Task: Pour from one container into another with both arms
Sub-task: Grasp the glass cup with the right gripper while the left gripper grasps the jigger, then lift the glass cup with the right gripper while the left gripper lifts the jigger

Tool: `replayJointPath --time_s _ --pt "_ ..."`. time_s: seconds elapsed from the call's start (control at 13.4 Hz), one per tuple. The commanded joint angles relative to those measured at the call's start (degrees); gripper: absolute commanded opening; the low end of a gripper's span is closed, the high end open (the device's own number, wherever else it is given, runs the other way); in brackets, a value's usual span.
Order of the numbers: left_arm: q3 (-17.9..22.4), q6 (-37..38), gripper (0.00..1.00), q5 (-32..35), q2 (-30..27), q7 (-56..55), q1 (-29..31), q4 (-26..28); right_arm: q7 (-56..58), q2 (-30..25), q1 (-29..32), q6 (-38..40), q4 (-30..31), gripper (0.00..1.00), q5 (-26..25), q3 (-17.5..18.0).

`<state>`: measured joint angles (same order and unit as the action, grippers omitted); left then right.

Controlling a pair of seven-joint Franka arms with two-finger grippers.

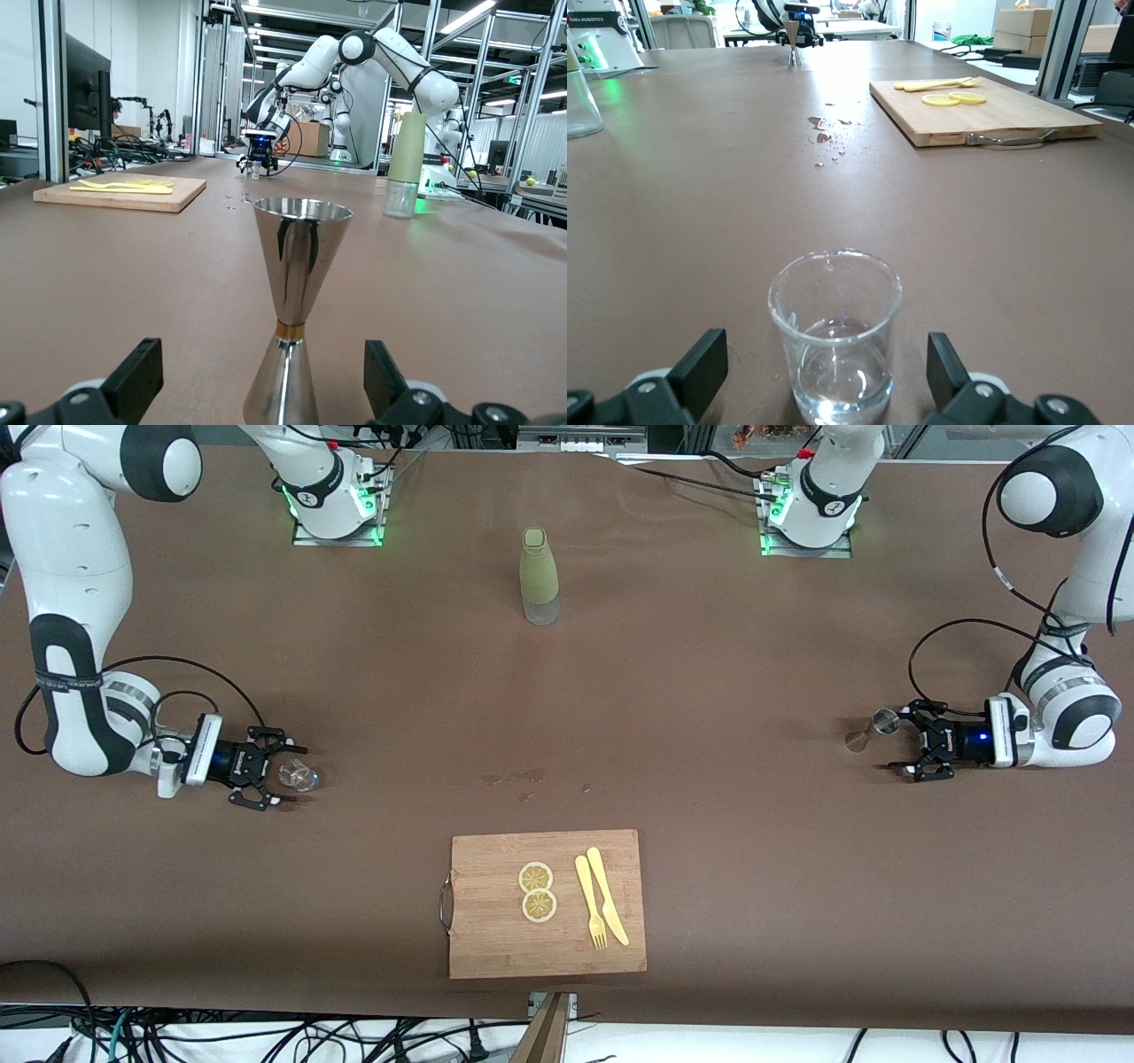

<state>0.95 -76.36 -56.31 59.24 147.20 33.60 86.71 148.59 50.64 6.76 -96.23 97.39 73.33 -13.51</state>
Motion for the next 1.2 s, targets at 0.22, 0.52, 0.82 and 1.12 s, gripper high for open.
replayJointPath --time_s 0.22,0.52,0.82,1.12 --pt "-0.51 -2.04 1.00 -1.43 -1.32 8.01 -1.34 3.38 1.35 3.58 0.71 2.10 -2.72 1.00 1.47 2.53" --pt "-1.21 -2.04 1.00 -1.43 -1.41 8.71 -1.96 3.99 1.26 4.20 0.71 2.45 -3.61 0.98 1.91 2.53" --pt "-1.21 -1.86 1.00 -1.34 -1.58 9.42 -2.14 4.43 0.56 4.29 0.80 3.42 -4.58 0.30 3.22 2.53" --pt "-1.13 -1.60 0.92 -1.17 -1.67 9.42 -2.14 4.43 0.38 4.20 0.89 3.59 -4.66 0.02 3.49 2.53"
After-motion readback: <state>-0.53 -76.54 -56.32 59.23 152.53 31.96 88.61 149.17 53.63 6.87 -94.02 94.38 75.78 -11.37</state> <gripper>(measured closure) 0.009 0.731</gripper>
